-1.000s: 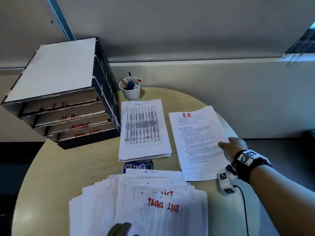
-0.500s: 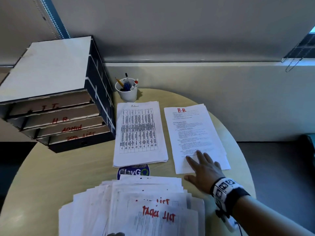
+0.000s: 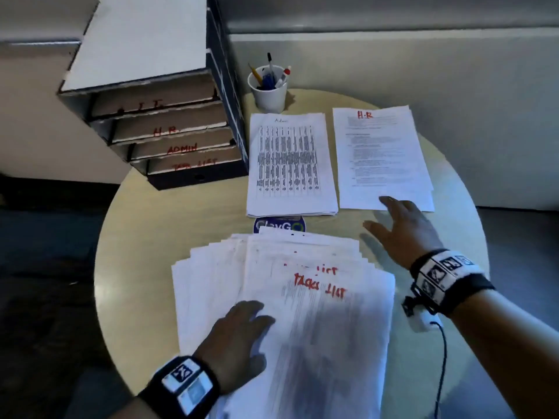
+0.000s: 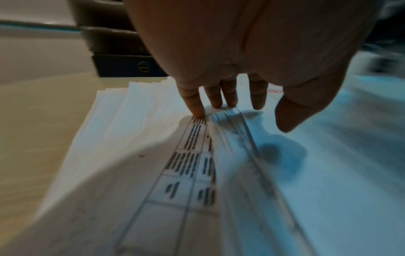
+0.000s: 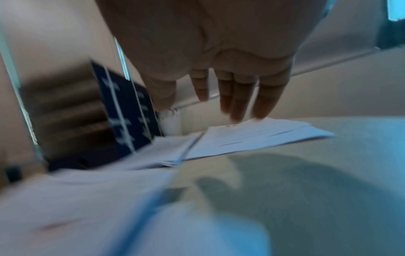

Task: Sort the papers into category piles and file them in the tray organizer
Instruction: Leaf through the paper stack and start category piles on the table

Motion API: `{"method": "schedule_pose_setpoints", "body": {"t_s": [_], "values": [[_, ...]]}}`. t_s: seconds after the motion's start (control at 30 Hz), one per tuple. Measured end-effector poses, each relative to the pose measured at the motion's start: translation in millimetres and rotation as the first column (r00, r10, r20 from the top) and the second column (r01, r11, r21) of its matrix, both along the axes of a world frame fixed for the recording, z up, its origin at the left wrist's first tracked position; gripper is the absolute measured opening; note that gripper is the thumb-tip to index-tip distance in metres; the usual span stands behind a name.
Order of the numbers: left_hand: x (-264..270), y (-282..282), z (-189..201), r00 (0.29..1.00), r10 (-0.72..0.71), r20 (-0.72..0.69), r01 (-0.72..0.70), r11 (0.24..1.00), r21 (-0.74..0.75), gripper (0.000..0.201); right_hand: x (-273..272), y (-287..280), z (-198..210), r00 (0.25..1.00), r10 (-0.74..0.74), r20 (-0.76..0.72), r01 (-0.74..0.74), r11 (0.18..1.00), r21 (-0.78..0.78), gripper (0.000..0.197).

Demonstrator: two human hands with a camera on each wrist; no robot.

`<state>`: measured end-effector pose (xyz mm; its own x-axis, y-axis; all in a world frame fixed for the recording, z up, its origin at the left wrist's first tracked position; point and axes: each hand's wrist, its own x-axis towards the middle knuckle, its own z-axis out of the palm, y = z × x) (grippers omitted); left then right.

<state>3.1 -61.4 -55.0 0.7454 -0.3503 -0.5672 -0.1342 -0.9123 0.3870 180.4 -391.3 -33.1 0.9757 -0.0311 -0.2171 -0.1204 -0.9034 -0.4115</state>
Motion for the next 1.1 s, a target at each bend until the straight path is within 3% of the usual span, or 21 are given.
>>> {"method": "schedule_pose_setpoints", "body": {"t_s": [0.03, 0.1, 0.2, 0.27, 0.37, 0.47, 0.5, 0.6, 0.67, 0.73, 0.77, 0.83, 0.97, 1.03, 1.1], "values": [[5.4, -1.3, -1.2, 0.997, 0.076, 0.016, -0.076, 0.997, 0.003, 0.073, -30.7, 3.5, 3.7, 0.999, -0.033, 0.000, 0.033, 0.996, 0.081, 0.055], [17.2, -3.7, 0.6, 0.983, 0.166, 0.083, -0.167, 0.986, 0.007, 0.072, -87.6, 12.2, -0.1, 0.997, -0.034, -0.069, 0.040, 0.996, 0.081, 0.040], [32.9, -14.4, 0.7, 0.942, 0.323, 0.093, -0.327, 0.945, 0.030, 0.046, -147.9, 29.0, -15.5, 0.965, -0.097, -0.243, 0.115, 0.991, 0.062, 0.052], [39.9, -27.4, 1.2, 0.927, 0.363, 0.088, -0.371, 0.924, 0.095, 0.052, -167.2, 43.6, -23.5, 0.929, -0.153, -0.337, 0.189, 0.979, 0.077, 0.061], [43.4, -41.8, 1.7, 0.920, 0.380, 0.095, -0.390, 0.911, 0.133, 0.063, -177.2, 61.0, -31.8, 0.913, -0.227, -0.338, 0.276, 0.956, 0.103, 0.069], [38.0, -43.6, 0.5, 0.888, 0.448, 0.099, -0.453, 0.891, 0.030, 0.036, -179.6, 68.1, -38.8, 0.904, -0.295, -0.308, 0.351, 0.925, 0.146, 0.076], [35.4, -41.3, -1.8, 0.876, 0.472, 0.098, -0.472, 0.881, -0.028, 0.027, -179.1, 68.8, -37.6, 0.891, -0.346, -0.295, 0.413, 0.887, 0.207, 0.077], [24.1, -31.7, -0.8, 0.870, 0.478, 0.120, -0.448, 0.869, -0.209, 0.033, -177.0, 63.4, -34.7, 0.811, -0.514, -0.280, 0.585, 0.702, 0.406, 0.081], [18.6, -21.1, -0.9, 0.859, 0.511, 0.033, -0.464, 0.805, -0.369, 0.025, -179.4, 55.6, -35.4, 0.734, -0.606, -0.307, 0.667, 0.554, 0.498, 0.083], [14.7, -9.9, -2.3, 0.880, 0.471, -0.054, -0.445, 0.781, -0.438, 0.009, -185.3, 46.1, -37.8, 0.710, -0.623, -0.329, 0.668, 0.446, 0.596, 0.066], [13.4, -4.9, -3.1, 0.902, 0.427, -0.062, -0.409, 0.799, -0.441, 0.005, -188.7, 41.7, -37.9, 0.735, -0.590, -0.334, 0.638, 0.436, 0.635, 0.047], [16.4, 2.0, -5.1, 0.930, 0.367, -0.005, -0.335, 0.844, -0.419, 0.018, -196.3, 35.1, -33.3, 0.803, -0.494, -0.334, 0.566, 0.455, 0.688, 0.017], [56.5, -3.2, 0.3, 0.908, 0.337, 0.248, -0.274, 0.927, -0.255, 0.033, -214.3, 19.8, -36.5, 0.897, -0.322, -0.303, 0.436, 0.535, 0.724, 0.010], [84.4, -13.5, 4.3, 0.946, 0.173, 0.273, -0.151, 0.983, -0.099, 0.050, -221.5, 14.4, -38.0, 0.934, -0.249, -0.255, 0.354, 0.566, 0.744, 0.013], [107.6, -26.5, 8.0, 0.974, -0.008, 0.227, -0.017, 0.994, 0.109, 0.064, -223.6, 12.1, -38.3, 0.954, -0.204, -0.220, 0.299, 0.598, 0.743, 0.023]]}}
